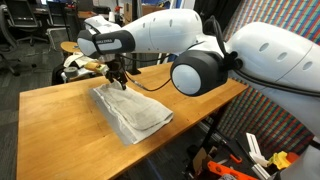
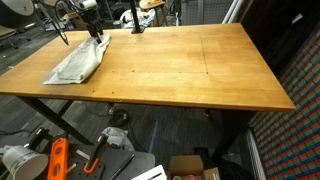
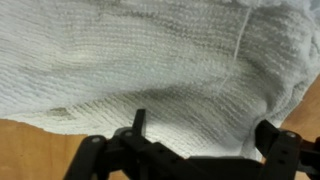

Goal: Fold the cloth on the table

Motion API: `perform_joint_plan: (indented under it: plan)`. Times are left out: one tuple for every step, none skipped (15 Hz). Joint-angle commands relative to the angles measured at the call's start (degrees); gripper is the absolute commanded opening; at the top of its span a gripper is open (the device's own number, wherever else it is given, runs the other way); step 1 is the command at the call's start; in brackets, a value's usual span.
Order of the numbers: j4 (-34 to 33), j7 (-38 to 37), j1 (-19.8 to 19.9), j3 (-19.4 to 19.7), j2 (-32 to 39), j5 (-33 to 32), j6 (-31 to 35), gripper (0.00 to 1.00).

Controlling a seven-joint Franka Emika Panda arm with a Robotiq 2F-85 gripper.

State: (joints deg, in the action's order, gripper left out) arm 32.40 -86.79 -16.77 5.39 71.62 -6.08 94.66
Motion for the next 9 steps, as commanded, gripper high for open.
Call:
perform_joint_plan:
  plan:
    - [-1.6,1.4,0.3,-0.9,-0.6,1.0,-5.2,1.00]
    - [-1.8,1.4,0.4,-1.1,-0.6,1.1,-6.0,1.00]
    - [-2.0,1.4,0.5,-1.3,-0.7,1.4,-6.7,1.00]
    - [-2.2,1.3,0.6,-1.4,-0.6,1.6,-7.1,1.00]
    - [-2.4,1.1,0.8,-1.7,-0.2,2.0,-7.1,1.00]
    - [-2.4,1.1,0.8,-1.6,-0.1,2.1,-7.4,1.00]
    - [-2.6,0.7,0.9,-1.5,0.4,2.0,-7.4,1.00]
    - [-2.7,0.4,0.9,-1.4,0.6,1.9,-7.2,1.00]
    - [-2.8,0.0,1.0,-1.0,1.0,1.6,-7.0,1.00]
